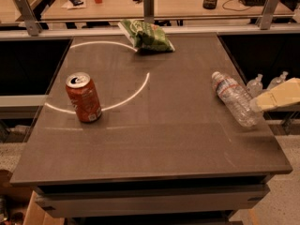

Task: Place water bottle upright

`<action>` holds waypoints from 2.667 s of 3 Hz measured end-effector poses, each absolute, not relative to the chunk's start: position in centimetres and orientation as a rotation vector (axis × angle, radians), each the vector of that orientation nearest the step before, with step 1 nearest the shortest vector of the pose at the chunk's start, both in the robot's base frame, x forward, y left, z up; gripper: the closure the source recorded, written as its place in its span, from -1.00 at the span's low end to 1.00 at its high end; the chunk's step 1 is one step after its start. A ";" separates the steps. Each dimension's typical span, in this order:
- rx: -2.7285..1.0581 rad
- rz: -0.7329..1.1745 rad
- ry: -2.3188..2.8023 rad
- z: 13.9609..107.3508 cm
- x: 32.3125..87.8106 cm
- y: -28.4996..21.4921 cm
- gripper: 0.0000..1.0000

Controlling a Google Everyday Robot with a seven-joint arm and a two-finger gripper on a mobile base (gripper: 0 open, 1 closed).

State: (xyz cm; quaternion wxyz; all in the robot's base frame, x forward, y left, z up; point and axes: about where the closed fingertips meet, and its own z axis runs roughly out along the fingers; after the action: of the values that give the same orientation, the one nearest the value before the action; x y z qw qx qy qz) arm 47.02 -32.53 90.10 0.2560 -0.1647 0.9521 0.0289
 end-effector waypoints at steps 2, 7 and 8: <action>-0.540 0.117 2.625 90.0 52.2 -32.4 -1.00; -0.810 0.236 2.824 85.9 55.7 -22.8 -1.00; -0.741 0.238 2.899 84.4 53.9 -24.0 -0.66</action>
Offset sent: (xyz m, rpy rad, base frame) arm 0.0855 0.0043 0.0091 0.0103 0.0840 0.1102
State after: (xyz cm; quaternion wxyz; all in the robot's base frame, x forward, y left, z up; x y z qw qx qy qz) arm 53.93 -24.01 84.39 0.0697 -0.2462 0.9635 0.0792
